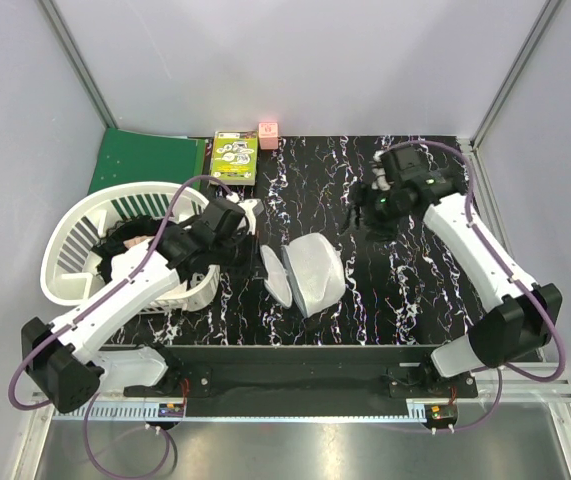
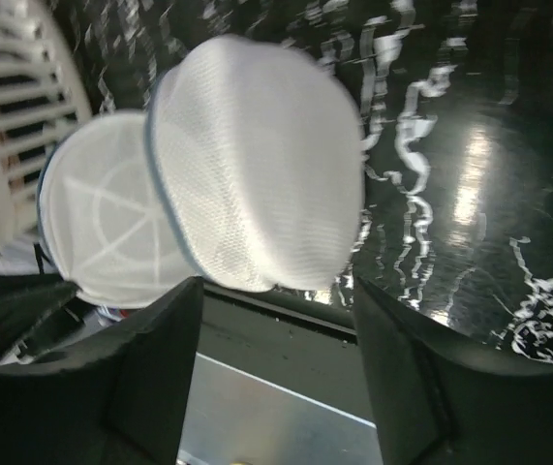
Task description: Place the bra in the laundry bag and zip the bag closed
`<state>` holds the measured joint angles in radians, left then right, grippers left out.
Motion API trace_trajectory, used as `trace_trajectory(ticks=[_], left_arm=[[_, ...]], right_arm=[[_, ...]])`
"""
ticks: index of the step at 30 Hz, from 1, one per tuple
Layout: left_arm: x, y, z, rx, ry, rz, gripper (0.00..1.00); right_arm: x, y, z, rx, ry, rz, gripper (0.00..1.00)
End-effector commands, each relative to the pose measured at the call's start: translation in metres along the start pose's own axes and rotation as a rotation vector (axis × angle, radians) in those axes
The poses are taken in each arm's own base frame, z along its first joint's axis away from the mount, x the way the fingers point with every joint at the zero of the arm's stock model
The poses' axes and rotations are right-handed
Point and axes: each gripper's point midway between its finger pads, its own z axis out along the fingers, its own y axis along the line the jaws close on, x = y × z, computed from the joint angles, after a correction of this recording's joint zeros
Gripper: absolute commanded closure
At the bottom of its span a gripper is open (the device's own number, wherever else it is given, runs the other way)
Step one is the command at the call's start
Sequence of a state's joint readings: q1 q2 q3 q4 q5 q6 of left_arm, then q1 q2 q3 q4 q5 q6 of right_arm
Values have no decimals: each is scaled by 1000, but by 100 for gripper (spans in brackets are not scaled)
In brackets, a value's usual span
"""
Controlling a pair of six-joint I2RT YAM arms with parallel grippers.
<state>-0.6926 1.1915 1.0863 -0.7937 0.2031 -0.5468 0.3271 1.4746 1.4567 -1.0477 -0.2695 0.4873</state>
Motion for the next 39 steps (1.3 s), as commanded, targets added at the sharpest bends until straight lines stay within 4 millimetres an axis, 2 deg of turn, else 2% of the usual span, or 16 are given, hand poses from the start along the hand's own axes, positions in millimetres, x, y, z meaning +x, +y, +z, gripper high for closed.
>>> trace_trajectory(ticks=[1,2,4,7,11,15,18,22,25,29,34,37,39], left_arm=[[-26,-40,-36,149,-93,59,100],[-29,-43,-40,157,-102,63,100],[-35,-51,-49,178,-124,75,100],[-39,-56,-54,194,-131,72,100],[-42,-65,-61,230,-135,79,100],[-45,-70,-66,246,-146,82,100],[-45,-70,-66,245,-145,86,100],[-44,-62,-54,215,-124,104,100],[-49,-62,-51,201,-126,118,100],[-50,-64,-51,207,-125,120,100],[-49,-62,-49,200,-119,125,100],[-49,-60,-50,195,-123,128,100],[-49,-60,-50,193,-124,132,100]], right_arm=[[31,56,-5,-120,43,-206,27],[42,74,-2,-158,56,-242,26],[45,96,2,-208,37,-267,26],[52,105,18,-220,61,-266,30],[52,83,40,-133,34,-278,34],[49,56,49,-19,-11,-271,37],[48,37,45,49,-49,-274,35],[59,5,47,156,-29,-258,34],[57,-14,46,223,-34,-255,34],[41,-34,42,298,-72,-264,31],[27,-52,56,347,-32,-276,29],[28,-48,70,304,-8,-299,29],[27,-47,77,290,-12,-296,33]])
